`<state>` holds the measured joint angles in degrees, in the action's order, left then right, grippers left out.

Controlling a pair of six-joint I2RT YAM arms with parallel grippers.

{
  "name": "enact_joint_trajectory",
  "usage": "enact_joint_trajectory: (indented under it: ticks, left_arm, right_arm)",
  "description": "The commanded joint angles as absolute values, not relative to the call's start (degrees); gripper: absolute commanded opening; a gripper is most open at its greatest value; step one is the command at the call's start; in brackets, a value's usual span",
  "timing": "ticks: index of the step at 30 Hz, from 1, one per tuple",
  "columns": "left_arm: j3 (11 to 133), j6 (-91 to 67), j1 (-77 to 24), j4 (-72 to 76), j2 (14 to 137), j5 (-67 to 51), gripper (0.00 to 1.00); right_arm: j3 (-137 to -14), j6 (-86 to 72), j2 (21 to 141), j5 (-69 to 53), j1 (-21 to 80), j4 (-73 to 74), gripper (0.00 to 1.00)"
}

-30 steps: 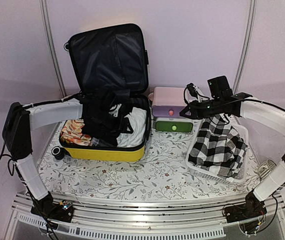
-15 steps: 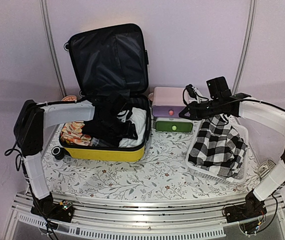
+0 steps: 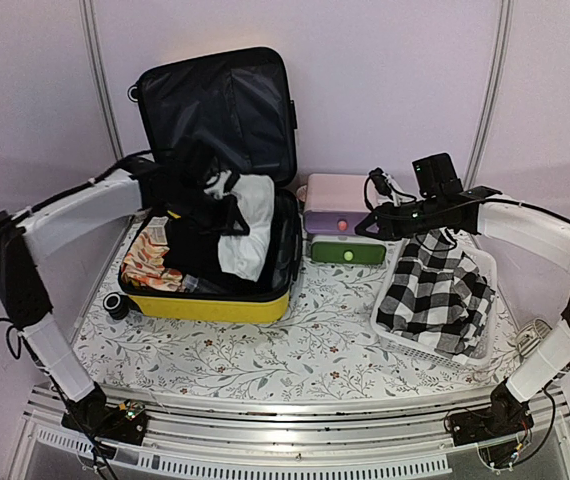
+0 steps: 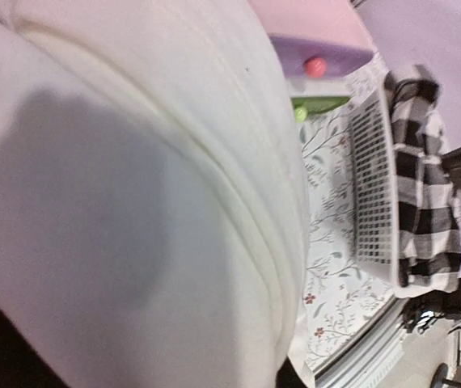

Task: Open, take out, and arrange the luggage
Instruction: Pick up the clothes from the opened luggage, then place the clothes in the opened luggage.

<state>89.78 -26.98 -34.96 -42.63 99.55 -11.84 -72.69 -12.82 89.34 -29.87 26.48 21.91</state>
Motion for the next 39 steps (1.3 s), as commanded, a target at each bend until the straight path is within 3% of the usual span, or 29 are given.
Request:
enact_joint_trajectory:
  ticks: [1,12,21,26,27,28,30,32,35,39]
  left_arm:
    - [92.7,-24.5,-32.0,-42.0,90.4,-21.9,0.07]
    - [83.1,-25.5,-29.7,-35.0,78.9,-32.2,0.08]
    - [70.8,-27.1,-7.3,-29.3,81.0,-49.0,0.07]
    - [61.2,-34.6,-2.1,-16.2,83.7,-52.3,0.08]
    - [60.1,-35.8,-1.6,-13.9,84.4,-53.5,0.11]
    - [59.2,-37.1,-1.3,-12.1,85.0,-53.6,0.20]
    - [59.0,-37.6,-0.8,-12.5,85.7,-51.9,0.48]
    - [59.4,-36.8,-0.6,-14.6,85.0,-49.0,0.66]
    - [60.4,-35.3,-0.5,-19.0,81.6,-43.3,0.79]
    - [60.0,-35.5,-0.5,-21.3,77.5,-41.8,0.81]
  right_arm:
    - [-72.6,-11.9,89.8,-33.8,28.0,20.5,0.15]
    - [-71.1,-12.0,90.5,-34.9,30.4,18.9,0.16]
    - [-74.2,-14.0,94.4,-35.2,35.1,14.6,0.18]
    - [-77.7,-14.9,98.4,-31.0,42.0,8.9,0.18]
    - [-78.7,-14.7,99.4,-30.0,43.4,7.7,0.18]
    - [-79.8,-14.5,100.6,-29.1,44.6,6.7,0.18]
    - [-82.5,-14.3,103.2,-27.6,46.4,5.4,0.24]
    - [-84.7,-14.0,105.7,-26.6,48.0,3.9,0.30]
    - [-86.8,-13.6,108.9,-25.4,49.7,1.1,0.38]
    - [-89.5,-10.2,112.0,-20.1,53.0,-1.0,0.58]
